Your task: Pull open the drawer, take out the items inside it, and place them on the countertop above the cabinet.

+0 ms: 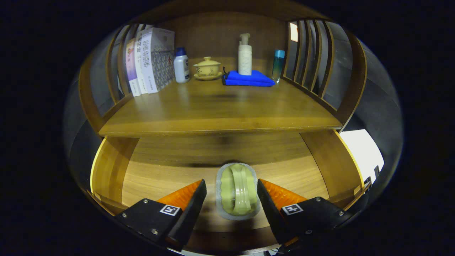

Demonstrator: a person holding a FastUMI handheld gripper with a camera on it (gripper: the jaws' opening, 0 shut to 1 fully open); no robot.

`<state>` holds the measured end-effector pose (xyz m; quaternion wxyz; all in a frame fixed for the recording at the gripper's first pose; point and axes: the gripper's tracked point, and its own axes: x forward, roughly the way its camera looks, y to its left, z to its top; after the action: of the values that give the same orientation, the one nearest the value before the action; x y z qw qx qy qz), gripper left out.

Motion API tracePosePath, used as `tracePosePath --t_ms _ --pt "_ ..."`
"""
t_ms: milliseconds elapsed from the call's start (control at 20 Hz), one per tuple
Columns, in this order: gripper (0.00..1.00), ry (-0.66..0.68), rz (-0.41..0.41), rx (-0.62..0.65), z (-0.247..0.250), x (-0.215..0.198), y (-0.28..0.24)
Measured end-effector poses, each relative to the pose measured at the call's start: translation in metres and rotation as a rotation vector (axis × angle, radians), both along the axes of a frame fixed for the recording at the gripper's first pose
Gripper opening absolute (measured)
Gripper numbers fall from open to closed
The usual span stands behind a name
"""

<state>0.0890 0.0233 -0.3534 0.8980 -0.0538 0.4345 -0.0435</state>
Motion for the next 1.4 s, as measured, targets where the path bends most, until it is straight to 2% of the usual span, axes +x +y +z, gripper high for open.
tracePosePath --t_ms 250,350,400,550,600,800,950,1250,1400 --pt "0.66 0.036 -0.023 -0.013 -0.016 0.005 -0.011" --pt "0.54 0.055 -0.025 -0.02 -0.028 0.003 -0.014" --pt "0.47 0.055 -0.018 -0.001 -0.031 0.001 -0.01" --pt "0.35 0.006 -0.015 -0.01 -0.027 0.008 -0.012" --pt "0.23 -0.001 -0.007 -0.015 -0.03 0.008 -0.012" --pt "0.17 -0.016 0.024 -0.018 -0.028 0.006 -0.009" --pt "0.17 -0.028 0.039 -0.018 -0.022 -0.004 -0.002" --pt "0.16 -0.215 0.18 -0.005 0.041 -0.007 0.035" --pt "0.16 -0.265 0.219 -0.02 0.062 -0.007 0.045"
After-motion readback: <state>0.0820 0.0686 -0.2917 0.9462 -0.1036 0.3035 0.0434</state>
